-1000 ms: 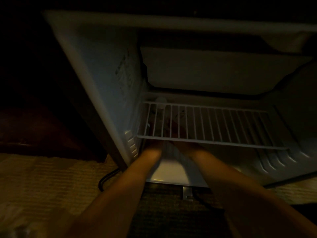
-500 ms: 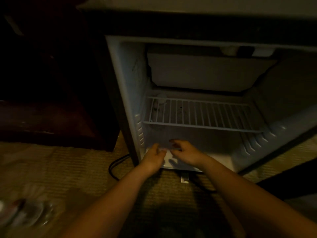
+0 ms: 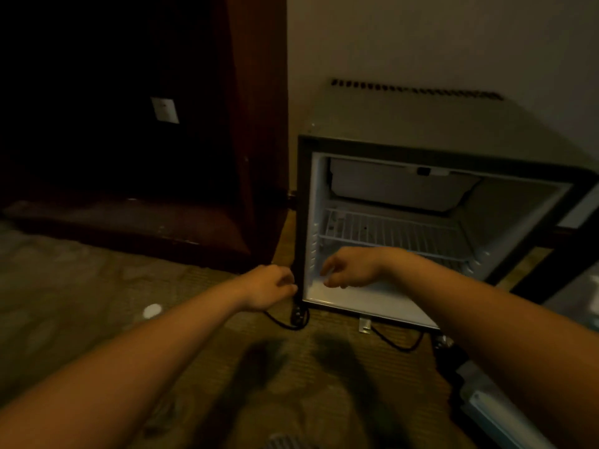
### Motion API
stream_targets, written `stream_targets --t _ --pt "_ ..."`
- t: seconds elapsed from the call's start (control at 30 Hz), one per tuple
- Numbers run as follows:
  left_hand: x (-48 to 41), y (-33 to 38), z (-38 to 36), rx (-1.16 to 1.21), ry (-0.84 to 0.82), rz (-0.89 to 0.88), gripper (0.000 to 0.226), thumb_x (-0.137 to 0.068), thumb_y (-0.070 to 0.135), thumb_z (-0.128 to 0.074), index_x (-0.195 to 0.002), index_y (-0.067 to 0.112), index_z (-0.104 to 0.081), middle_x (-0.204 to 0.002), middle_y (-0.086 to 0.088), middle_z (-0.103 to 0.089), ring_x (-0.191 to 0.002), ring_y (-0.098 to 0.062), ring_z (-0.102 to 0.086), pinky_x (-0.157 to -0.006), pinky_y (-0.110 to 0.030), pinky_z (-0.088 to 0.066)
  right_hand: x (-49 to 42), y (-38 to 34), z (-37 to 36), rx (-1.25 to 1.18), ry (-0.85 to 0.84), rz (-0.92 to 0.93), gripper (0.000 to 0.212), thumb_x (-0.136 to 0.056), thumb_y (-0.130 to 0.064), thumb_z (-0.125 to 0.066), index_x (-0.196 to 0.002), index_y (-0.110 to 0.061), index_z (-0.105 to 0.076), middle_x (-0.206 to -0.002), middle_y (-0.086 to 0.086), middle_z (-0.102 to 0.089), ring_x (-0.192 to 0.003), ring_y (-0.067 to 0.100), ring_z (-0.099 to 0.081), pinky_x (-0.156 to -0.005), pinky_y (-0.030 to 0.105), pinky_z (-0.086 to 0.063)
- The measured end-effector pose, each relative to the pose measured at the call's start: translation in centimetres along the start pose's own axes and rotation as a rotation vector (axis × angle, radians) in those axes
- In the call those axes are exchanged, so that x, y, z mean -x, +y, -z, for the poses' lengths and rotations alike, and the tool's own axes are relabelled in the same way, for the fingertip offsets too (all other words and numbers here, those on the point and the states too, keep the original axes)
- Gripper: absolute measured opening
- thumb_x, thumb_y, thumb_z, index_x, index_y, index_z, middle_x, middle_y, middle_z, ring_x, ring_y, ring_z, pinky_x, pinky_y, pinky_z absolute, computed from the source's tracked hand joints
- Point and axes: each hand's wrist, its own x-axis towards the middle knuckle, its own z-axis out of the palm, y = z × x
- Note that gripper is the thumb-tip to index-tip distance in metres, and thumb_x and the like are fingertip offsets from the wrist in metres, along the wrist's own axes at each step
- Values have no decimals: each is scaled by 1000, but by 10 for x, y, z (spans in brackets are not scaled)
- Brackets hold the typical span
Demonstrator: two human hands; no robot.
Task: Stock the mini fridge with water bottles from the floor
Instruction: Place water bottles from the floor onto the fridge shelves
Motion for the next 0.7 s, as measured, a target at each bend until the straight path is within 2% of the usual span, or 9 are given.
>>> stream_targets --t 0.17,0.37,0.47,0.6,0.7 --pt "74 -12 40 -144 55 30 34 -94 30 -47 -123 13 -54 -124 -8 -59 -114 -22 -56 -91 -28 -43 37 -81 11 275 131 132 41 -95 -26 -48 -133 -10 -48 -135 7 -51 -124 24 -49 -102 33 -38" --pt "174 -56 45 -177 -5 121 37 -94 31 -47 -125 11 -53 -125 -9 -60 -111 -24 -58 -95 -34 -47 54 -166 -26 362 135 207 45 -91 -36 -53 -133 -20 -47 -131 4 -53 -114 23 -55 -97 37 -46" --pt "217 -87 30 -73 -21 172 37 -93 29 -49 -123 8 -54 -123 -11 -60 -109 -25 -59 -97 -39 -47 58 -199 -56 387 116 245 46 -92 -34 -53 -135 -19 -46 -132 4 -51 -117 24 -52 -92 33 -44" --pt "269 -131 -7 54 7 252 31 -93 25 -51 -117 5 -57 -115 -14 -62 -106 -26 -59 -92 -35 -46 58 -239 -108 395 41 264 47 -91 -31 -55 -135 -20 -45 -135 4 -49 -118 23 -51 -89 31 -43" --pt "298 -158 -41 156 -19 329 30 -92 26 -53 -114 6 -58 -110 -12 -61 -105 -25 -59 -94 -38 -47 48 -258 -152 394 -11 280 46 -89 -28 -58 -133 -19 -48 -131 6 -52 -114 22 -52 -87 31 -43"
